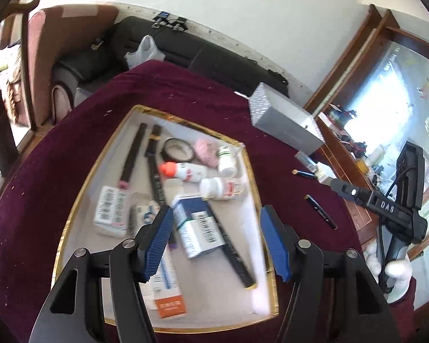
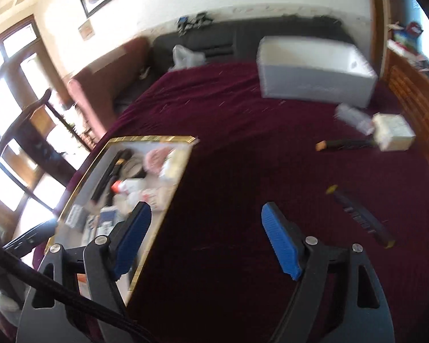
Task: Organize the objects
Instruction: 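Grasp a yellow-cap black marker on the cloth with the right gripper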
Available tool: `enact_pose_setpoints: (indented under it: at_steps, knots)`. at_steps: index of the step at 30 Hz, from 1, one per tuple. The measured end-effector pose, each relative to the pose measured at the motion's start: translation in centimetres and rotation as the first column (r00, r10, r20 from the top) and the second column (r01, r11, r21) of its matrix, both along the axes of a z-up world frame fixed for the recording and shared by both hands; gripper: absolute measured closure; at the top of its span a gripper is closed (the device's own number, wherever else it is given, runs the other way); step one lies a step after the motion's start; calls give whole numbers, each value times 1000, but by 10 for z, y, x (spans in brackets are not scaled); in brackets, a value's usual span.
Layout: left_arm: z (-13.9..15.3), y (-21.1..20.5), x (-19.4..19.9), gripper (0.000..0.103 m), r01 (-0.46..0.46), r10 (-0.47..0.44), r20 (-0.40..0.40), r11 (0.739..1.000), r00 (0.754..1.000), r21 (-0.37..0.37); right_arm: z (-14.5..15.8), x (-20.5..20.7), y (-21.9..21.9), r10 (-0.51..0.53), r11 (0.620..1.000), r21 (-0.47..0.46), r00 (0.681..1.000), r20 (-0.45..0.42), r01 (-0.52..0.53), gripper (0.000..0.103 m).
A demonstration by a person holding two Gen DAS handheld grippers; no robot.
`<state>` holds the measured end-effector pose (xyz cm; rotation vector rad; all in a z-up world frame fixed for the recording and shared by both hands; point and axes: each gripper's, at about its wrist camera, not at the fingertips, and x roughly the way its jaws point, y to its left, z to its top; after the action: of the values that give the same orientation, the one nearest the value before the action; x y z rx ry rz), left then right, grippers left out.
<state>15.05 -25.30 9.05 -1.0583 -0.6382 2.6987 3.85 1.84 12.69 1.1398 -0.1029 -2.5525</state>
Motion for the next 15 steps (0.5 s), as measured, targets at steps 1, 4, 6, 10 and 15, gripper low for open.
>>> enact_pose_setpoints:
  at_steps: [1, 4, 6, 10, 15]
  knots:
    - [6, 11, -1, 46, 22, -22, -14, 1000, 1000, -16, 10, 2, 12, -28, 999, 18, 999, -42, 29, 23]
    - [23, 51, -6, 45, 108, -111, -49, 993, 993, -47, 51, 11, 49, -127, 988, 54, 970, -209, 141, 23]
    - [28, 81, -11, 44, 172, -175, -60, 983, 983, -59, 75, 19, 78, -198, 975, 30, 925, -326, 219, 15]
    - [22, 137, -18, 44, 291, -294, -35, 953, 955, -81, 66, -11, 142, -188, 969, -186, 973, -132, 162, 0]
    - [-10, 191, -29, 44, 405, -401, 60, 908, 914, -106, -5, -54, 177, -261, 948, -154, 957, 128, 279, 0]
